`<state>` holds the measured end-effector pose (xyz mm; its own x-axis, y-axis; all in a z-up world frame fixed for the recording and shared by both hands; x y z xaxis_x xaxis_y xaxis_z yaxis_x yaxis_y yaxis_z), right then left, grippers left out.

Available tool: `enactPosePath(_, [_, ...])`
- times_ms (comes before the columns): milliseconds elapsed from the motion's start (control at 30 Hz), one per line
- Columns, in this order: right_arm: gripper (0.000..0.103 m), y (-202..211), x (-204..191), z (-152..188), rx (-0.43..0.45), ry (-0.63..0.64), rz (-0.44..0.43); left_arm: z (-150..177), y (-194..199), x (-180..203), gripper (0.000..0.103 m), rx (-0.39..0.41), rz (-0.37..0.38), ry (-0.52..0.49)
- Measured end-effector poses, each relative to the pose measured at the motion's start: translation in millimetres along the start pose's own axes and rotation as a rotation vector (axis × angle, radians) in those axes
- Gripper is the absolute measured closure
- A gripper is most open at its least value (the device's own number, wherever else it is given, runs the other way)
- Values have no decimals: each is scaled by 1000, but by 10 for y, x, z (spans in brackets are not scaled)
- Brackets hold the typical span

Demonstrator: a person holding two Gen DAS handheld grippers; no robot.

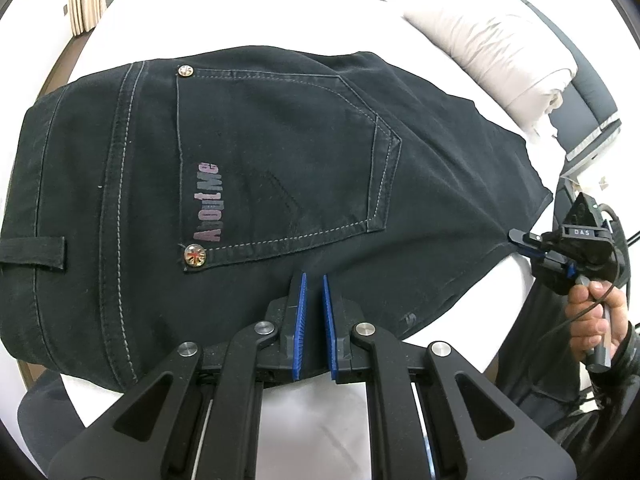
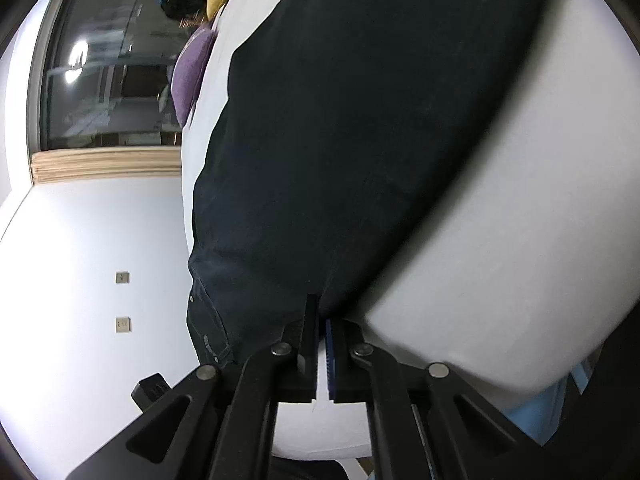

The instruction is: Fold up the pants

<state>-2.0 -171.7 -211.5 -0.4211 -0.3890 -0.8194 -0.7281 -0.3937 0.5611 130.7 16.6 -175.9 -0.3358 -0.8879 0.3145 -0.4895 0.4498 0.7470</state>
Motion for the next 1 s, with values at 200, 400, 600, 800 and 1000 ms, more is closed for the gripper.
enactPosePath(200, [95,53,35,45,-17,-21,-15,11,31,-10,94,-1,-2,-1])
enactPosePath(400, [82,228,-278,104,-51,86,31,33,94,-32,94,7,1,20])
enactPosePath(600, [82,-12,-1074,-150,-44,227,-171,-231,203,135,94,71,-4,-11])
enactPosePath(800, [85,-679,-724,-399,-87,195,-58,-439,-117,81,94,56,-45,-11])
enactPosePath(1000, [103,-125,-40,-1109,189,18,16,-257,-149,-142,94,65,6,57])
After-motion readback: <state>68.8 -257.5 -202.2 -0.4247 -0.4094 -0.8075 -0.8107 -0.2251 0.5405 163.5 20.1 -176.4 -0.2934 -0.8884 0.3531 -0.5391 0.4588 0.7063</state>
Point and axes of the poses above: each gripper's, at about its wrist camera, not at the fingertips, and y roughly against the way its jaws point, x to its right, z to its underside, the point moved 5 cm from there along -y, roughly the way its jaws point, and after that the axes turned 12 degrees about x, right-handed, at the moved point
